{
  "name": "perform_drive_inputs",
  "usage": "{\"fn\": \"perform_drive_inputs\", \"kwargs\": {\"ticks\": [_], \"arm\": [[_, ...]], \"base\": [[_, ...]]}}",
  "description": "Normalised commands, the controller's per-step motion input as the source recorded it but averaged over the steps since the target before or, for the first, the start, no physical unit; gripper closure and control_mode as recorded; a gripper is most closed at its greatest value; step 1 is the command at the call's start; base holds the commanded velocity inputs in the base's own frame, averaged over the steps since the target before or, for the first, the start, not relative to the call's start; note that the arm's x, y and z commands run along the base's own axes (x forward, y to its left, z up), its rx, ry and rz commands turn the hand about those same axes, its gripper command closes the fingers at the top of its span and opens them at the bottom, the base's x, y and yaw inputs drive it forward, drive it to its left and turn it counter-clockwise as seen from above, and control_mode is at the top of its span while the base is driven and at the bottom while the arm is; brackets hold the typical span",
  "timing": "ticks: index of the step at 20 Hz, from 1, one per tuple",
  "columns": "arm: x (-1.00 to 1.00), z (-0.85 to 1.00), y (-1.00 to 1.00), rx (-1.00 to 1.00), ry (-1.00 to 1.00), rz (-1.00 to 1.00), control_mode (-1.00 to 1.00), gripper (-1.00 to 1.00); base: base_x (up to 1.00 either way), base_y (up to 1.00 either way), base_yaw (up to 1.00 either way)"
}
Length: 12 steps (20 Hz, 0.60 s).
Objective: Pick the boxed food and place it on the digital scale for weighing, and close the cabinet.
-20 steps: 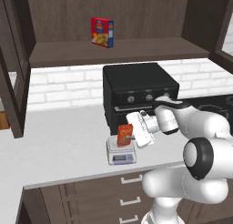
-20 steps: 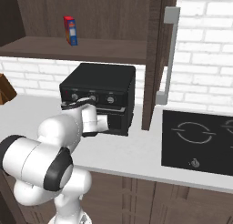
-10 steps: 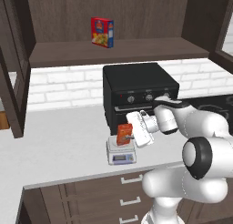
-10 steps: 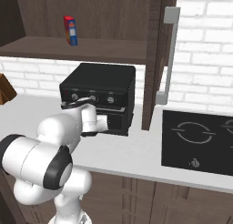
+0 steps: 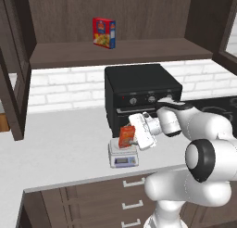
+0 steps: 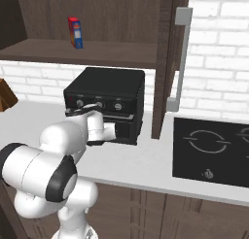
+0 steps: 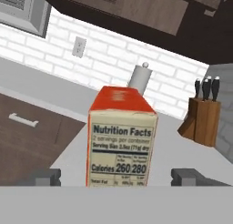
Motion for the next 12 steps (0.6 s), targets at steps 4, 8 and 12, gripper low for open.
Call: {"fn": "perform_drive_inputs", "kwargs": {"ticks": [4,8,12], "arm": [[0.03,0.0,-0.01,0.0,0.0,0.0,-1.0,-1.0],[0.1,0.01,-0.08,0.0,0.0,0.0,-1.0,-1.0],[0.05,0.02,-0.09,0.0,0.0,0.0,-1.0,-1.0]], "base": [[0.0,0.0,0.0],[0.0,0.0,0.0],[0.0,0.0,0.0]]}}
